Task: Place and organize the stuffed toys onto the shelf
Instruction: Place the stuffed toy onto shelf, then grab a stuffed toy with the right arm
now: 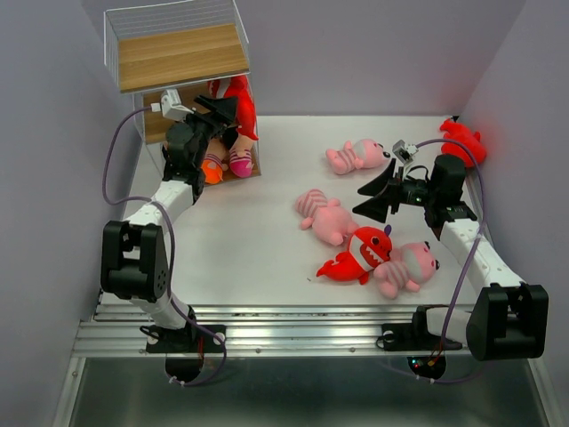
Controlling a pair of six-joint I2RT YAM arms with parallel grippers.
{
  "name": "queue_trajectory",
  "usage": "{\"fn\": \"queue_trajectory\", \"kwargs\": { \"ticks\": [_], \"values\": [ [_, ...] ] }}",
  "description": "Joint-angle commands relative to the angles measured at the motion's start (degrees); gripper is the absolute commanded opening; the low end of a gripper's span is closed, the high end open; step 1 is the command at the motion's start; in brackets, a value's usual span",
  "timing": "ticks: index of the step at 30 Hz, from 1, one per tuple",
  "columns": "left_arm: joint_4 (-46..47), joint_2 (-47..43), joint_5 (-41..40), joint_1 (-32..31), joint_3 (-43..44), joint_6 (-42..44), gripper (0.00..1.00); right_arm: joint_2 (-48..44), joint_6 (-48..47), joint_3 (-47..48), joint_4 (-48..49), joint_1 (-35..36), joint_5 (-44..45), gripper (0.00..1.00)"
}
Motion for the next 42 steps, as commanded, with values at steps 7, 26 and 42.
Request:
{"fn": "queue_trajectory", "kwargs": {
  "ticks": [7,26,42],
  "values": [
    [-0.2,-7.5,-0.1,0.1,-2.9,4.6,0.98,-1.0,-1.0,-0.1,1.8,-0.5,-1.3,1.0],
    [-33.6,-48.8,-7.4,0.6,-16.7,27.2,0.99,-1.5,-12.7,2.4,-10.5,-2.9,4.8,1.0],
    [-55.4,-65.2,1.8,1.1,-24.3,24.0,0.99,7.6,-45.9,25.3,-59.7,-2.9,39.7,1.0]
  ]
}}
